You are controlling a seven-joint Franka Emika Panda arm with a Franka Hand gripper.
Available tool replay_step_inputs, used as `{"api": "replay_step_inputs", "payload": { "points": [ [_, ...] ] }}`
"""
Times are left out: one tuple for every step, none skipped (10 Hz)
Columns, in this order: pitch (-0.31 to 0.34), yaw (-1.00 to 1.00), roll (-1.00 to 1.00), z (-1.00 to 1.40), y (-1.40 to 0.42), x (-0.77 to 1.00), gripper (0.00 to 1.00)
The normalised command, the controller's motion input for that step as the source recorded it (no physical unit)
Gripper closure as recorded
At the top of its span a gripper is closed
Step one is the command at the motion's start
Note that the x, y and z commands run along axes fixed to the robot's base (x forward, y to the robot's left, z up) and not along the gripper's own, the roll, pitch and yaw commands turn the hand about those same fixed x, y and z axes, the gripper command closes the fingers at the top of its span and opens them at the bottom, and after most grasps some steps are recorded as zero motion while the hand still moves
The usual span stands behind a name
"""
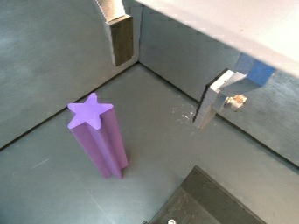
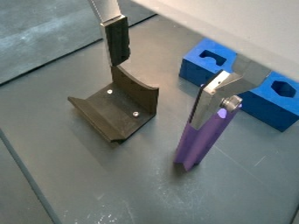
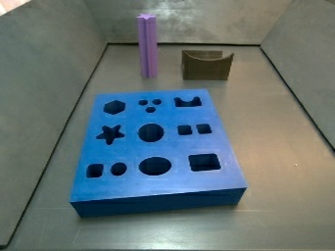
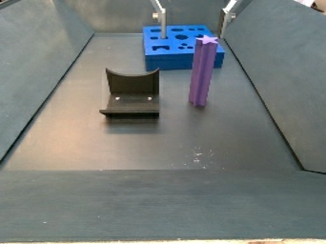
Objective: Pick up the star object. Move up. Move to above the board. Insert the star object.
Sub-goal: Pick up the star object.
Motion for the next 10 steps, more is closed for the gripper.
{"api": "replay_step_inputs", "payload": {
  "points": [
    [0.0, 0.0, -0.01, 0.0, 0.0, 0.0, 0.0],
    [-0.123, -0.14, 0.0, -0.04, 0.17, -0.42, 0.0],
    [0.0, -0.2, 0.0, -0.17, -0.17, -0.25, 0.0],
    [0.0, -0.25, 0.04, -0.17, -0.44, -0.17, 0.0],
    [0.004, -0.15, 0.03, -0.43, -0.7, 0.0, 0.0],
    [0.0, -0.12, 0.0, -0.59, -0.77, 0.0, 0.0],
    [-0.02, 0.0, -0.07, -0.3, -0.37, 0.03, 0.0],
    [0.0, 0.0, 0.0, -0.02, -0.07, 0.0, 0.0],
    [0.0, 0.0, 0.0, -0.25, 0.0, -0.03, 0.0],
    [-0.084, -0.01, -0.01, -0.97, -0.18, -0.5, 0.0]
  ]
}}
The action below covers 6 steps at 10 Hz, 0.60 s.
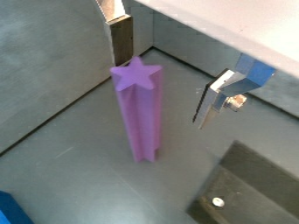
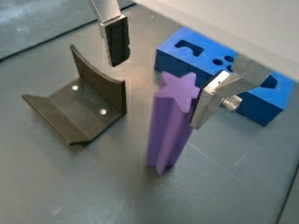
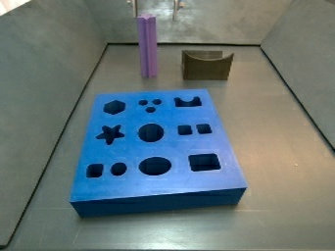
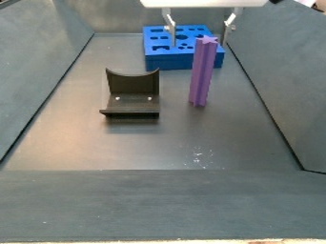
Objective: Pick up the star object. Move up. Move to above the board. Insert the star object.
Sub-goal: Pick up the star object.
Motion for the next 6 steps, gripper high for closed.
{"api": "replay_step_inputs", "payload": {
  "points": [
    [-0.053, 0.0, -0.05, -0.78, -0.07, -0.25, 0.0],
    [0.0, 0.02, 0.0, 0.0, -0.03, 0.0, 0.0],
    [0.0, 0.0, 0.0, -0.04, 0.0, 0.0, 0.0],
    [-0.04, 0.0, 0.0, -0.87, 0.0, -0.02, 0.0],
    [0.0, 0.0, -0.07, -0.55, 0.0, 0.0, 0.0],
    [0.0, 0.0, 0.0, 0.0, 0.0, 0.0, 1.0]
  ]
}}
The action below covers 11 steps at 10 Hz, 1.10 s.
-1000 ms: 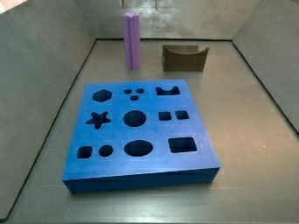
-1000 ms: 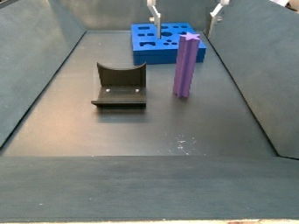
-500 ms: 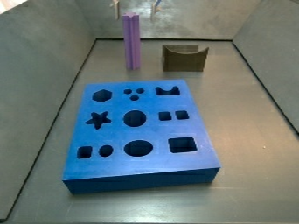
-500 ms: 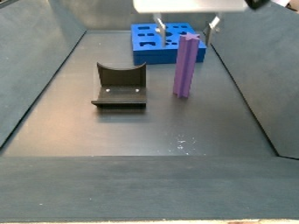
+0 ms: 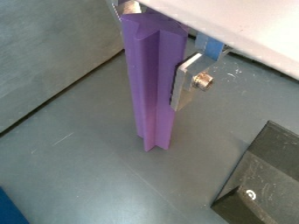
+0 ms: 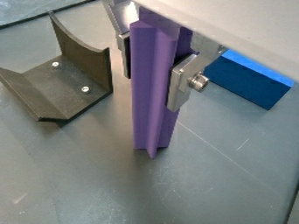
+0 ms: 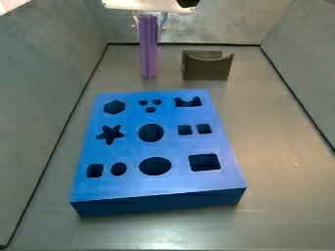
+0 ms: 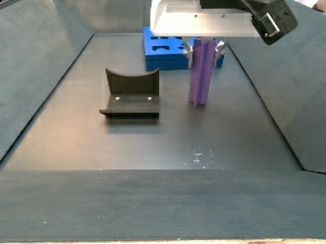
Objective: Pick up the star object. Move up. Move to above the board. Insert the star object.
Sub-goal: Pick up the star object.
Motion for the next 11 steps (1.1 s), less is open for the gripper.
{"api": "replay_step_inputs", "payload": {
  "points": [
    [0.0, 0.0, 0.01, 0.0, -0.03, 0.0, 1.0],
    [0.0, 0.0, 0.01, 0.0, -0.05, 0.0, 1.0],
    [0.0, 0.0, 0.0, 0.0, 0.0, 0.0, 1.0],
    [0.0, 0.0, 0.0, 0.0, 0.0, 0.0, 1.0],
    [0.0, 0.0, 0.0, 0.0, 0.0, 0.0, 1.0],
    [0.0, 0.0, 0.0, 0.0, 0.0, 0.0, 1.0],
    [0.0, 0.0, 0.0, 0.0, 0.0, 0.0, 1.0],
    [0.0, 0.0, 0.0, 0.0, 0.0, 0.0, 1.0],
    [0.0, 0.0, 0.0, 0.0, 0.0, 0.0, 1.0],
    [0.0, 0.0, 0.0, 0.0, 0.0, 0.0, 1.0],
    [0.0, 0.0, 0.0, 0.0, 0.0, 0.0, 1.0]
  ]
}}
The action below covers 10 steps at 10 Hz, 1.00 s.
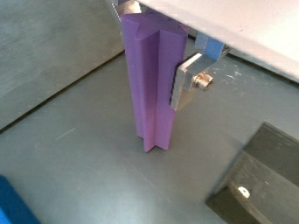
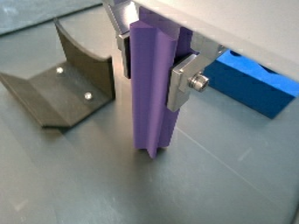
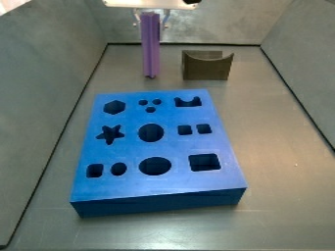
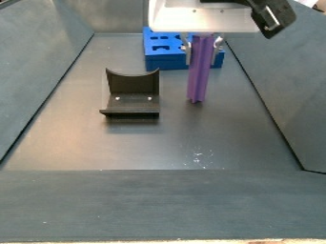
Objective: Pick up the star object. Move up. Move to above the board. Insert the star object.
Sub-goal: Pick up the star object, then move up, then move to above the board.
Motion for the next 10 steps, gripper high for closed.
{"api": "replay_step_inputs", "payload": {
  "points": [
    [0.0, 0.0, 0.0, 0.0, 0.0, 0.0, 1.0],
    [0.0, 0.0, 0.0, 0.0, 0.0, 0.0, 1.0],
    [0.0, 0.0, 0.0, 0.83, 0.0, 0.0, 1.0],
    [0.029, -0.01, -0.01, 0.79, -0.01, -0.03, 1.0],
    [0.049, 0.0, -0.04, 0.69, -0.01, -0.04, 1.0],
    [0.051, 0.0, -0.07, 0.52, -0.01, -0.03, 1.0],
    [0.046, 0.0, -0.09, 0.44, -0.01, -0.02, 1.0],
    [0.047, -0.01, -0.12, 0.26, -0.01, -0.01, 1.0],
    [0.015, 0.01, -0.1, 1.0, 0.18, 0.18, 1.0],
    [0.034, 0.0, -0.13, 1.0, 0.19, 0.2, 1.0]
  ]
}}
